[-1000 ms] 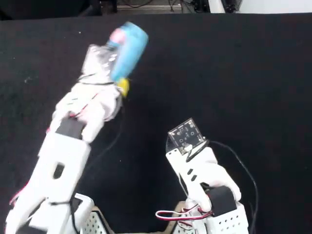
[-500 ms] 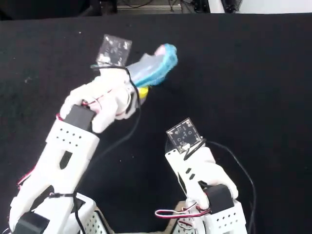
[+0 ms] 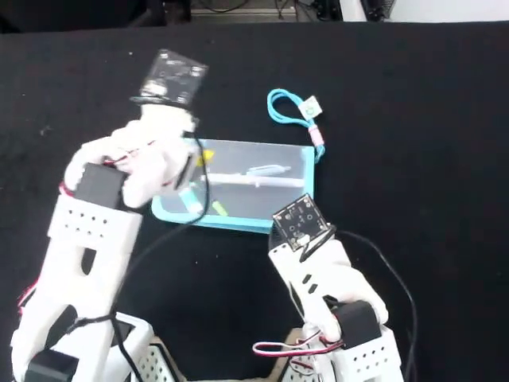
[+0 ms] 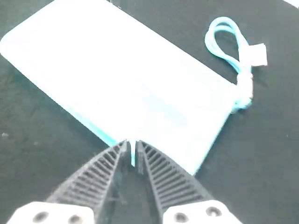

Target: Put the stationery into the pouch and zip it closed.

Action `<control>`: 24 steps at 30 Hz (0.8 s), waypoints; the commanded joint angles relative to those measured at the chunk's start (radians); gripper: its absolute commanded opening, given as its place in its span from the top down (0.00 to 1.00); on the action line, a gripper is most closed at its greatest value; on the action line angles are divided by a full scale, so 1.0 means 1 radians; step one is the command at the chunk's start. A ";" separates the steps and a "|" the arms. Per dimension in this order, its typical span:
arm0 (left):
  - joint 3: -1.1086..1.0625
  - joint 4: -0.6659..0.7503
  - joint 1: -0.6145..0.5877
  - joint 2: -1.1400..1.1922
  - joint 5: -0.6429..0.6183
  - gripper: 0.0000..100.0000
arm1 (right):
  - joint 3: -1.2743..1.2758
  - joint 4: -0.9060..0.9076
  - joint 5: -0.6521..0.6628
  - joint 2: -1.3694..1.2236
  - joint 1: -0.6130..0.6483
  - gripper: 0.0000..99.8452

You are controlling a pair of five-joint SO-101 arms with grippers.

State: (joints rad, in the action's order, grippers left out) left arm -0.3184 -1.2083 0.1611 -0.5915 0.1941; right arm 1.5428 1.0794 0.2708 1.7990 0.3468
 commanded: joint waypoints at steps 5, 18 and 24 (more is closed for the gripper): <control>-0.056 -0.175 -0.262 -0.063 0.003 0.78 | -0.004 -0.015 -0.005 0.093 0.068 0.98; -0.700 0.060 -0.622 -0.408 0.086 0.97 | 0.025 0.043 0.002 0.093 0.063 0.98; -0.892 0.069 -0.653 -0.635 0.196 0.95 | 0.025 0.132 0.002 0.093 0.064 0.98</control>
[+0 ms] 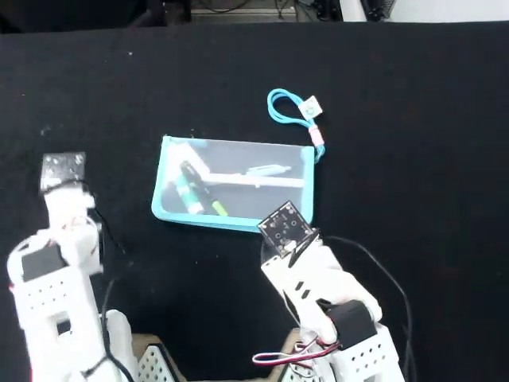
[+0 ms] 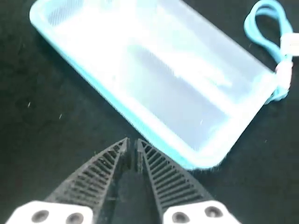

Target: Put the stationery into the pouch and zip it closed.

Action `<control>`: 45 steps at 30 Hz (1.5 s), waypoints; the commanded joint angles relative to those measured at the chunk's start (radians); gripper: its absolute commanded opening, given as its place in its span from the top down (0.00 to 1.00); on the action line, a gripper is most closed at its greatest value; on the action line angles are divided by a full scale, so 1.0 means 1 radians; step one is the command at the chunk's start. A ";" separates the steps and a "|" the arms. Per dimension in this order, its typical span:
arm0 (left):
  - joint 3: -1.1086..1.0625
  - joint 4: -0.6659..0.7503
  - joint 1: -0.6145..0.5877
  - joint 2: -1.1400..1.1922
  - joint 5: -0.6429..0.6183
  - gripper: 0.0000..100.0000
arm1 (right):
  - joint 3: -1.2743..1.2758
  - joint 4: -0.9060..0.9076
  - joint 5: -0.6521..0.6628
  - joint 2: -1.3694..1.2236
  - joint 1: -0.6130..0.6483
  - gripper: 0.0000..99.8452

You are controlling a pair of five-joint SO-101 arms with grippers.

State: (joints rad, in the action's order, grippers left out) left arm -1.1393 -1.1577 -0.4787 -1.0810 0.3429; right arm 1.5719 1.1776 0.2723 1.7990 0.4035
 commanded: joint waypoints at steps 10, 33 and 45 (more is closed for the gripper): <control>-0.352 0.009 0.027 -0.609 0.049 0.95 | -0.012 0.152 -0.006 0.093 -0.060 0.98; -0.559 -0.044 0.096 -0.724 -0.204 0.95 | 0.113 0.127 -0.244 0.091 -0.417 0.98; -0.561 -0.103 0.125 -0.724 -0.195 0.96 | 0.113 0.127 -0.247 0.091 -0.494 0.98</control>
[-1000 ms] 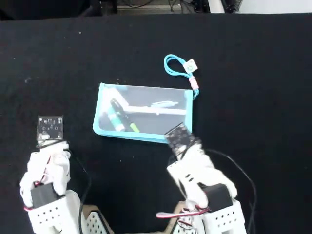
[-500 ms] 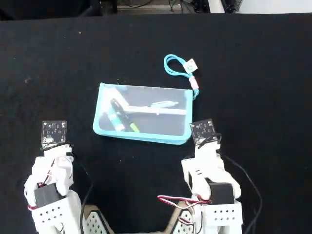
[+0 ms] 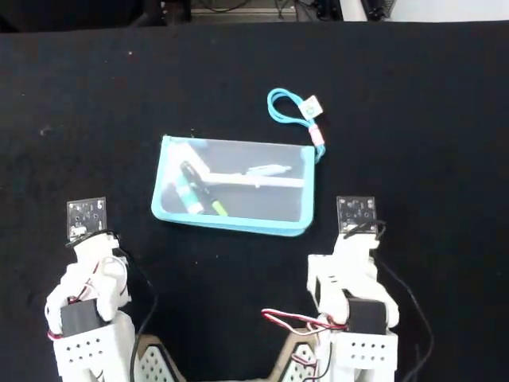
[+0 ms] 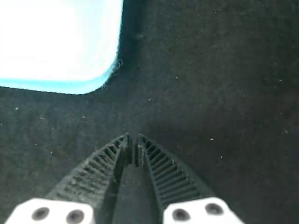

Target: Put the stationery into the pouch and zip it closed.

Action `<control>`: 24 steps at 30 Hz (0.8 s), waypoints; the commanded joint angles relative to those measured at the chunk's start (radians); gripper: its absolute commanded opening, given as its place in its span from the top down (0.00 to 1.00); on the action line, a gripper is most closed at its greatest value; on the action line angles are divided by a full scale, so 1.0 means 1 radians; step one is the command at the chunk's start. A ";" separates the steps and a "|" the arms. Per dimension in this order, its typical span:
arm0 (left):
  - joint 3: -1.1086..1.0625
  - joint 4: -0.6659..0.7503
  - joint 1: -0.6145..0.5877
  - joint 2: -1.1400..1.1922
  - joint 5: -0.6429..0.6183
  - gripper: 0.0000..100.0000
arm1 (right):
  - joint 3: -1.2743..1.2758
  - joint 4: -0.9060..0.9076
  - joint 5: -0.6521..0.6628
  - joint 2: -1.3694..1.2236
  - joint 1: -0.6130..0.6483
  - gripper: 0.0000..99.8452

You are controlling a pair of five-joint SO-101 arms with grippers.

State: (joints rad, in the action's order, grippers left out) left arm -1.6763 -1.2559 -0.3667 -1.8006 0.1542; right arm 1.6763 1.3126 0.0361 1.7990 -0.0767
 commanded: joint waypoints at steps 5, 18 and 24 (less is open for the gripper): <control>-0.024 -0.005 0.012 -0.005 -0.008 0.96 | 0.008 -0.008 -0.011 0.091 -0.014 0.98; -0.022 -0.006 0.111 -0.031 -0.009 0.96 | 0.008 -0.008 -0.011 0.093 -0.018 0.98; -0.022 -0.006 0.194 -0.023 -0.009 0.96 | 0.008 -0.008 -0.011 0.093 -0.015 0.98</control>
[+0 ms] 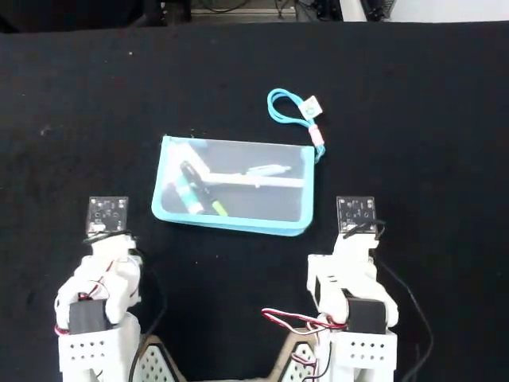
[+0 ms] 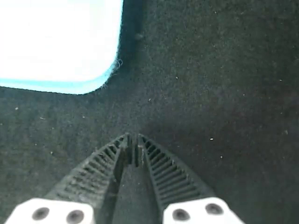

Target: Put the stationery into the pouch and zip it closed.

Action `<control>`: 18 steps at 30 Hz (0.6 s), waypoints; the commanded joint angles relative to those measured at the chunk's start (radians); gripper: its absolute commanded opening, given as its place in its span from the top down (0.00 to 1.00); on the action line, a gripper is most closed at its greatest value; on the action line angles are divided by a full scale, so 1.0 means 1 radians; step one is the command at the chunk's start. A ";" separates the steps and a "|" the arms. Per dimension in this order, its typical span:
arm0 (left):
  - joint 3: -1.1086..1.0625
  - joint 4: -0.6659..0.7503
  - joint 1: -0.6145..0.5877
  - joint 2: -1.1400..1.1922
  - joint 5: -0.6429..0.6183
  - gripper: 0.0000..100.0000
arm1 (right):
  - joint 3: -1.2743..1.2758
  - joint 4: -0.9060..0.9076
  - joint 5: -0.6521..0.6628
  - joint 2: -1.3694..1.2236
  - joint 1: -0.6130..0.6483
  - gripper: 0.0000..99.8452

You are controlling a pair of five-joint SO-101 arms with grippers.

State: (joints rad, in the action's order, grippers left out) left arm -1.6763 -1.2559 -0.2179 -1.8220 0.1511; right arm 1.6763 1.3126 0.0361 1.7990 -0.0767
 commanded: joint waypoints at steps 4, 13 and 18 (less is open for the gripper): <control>-0.022 -0.006 0.038 -0.002 -0.006 0.96 | 0.008 -0.008 -0.011 0.093 -0.015 0.98; -0.022 -0.006 0.038 -0.002 -0.006 0.96 | 0.008 -0.008 -0.011 0.093 -0.015 0.98; -0.022 -0.006 0.038 -0.002 -0.006 0.96 | 0.008 -0.008 -0.011 0.093 -0.015 0.98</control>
State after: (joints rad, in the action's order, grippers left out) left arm -1.6763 -1.2559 -0.1887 -1.8220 0.1511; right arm 1.6763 1.3126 0.0361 1.7990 -0.0767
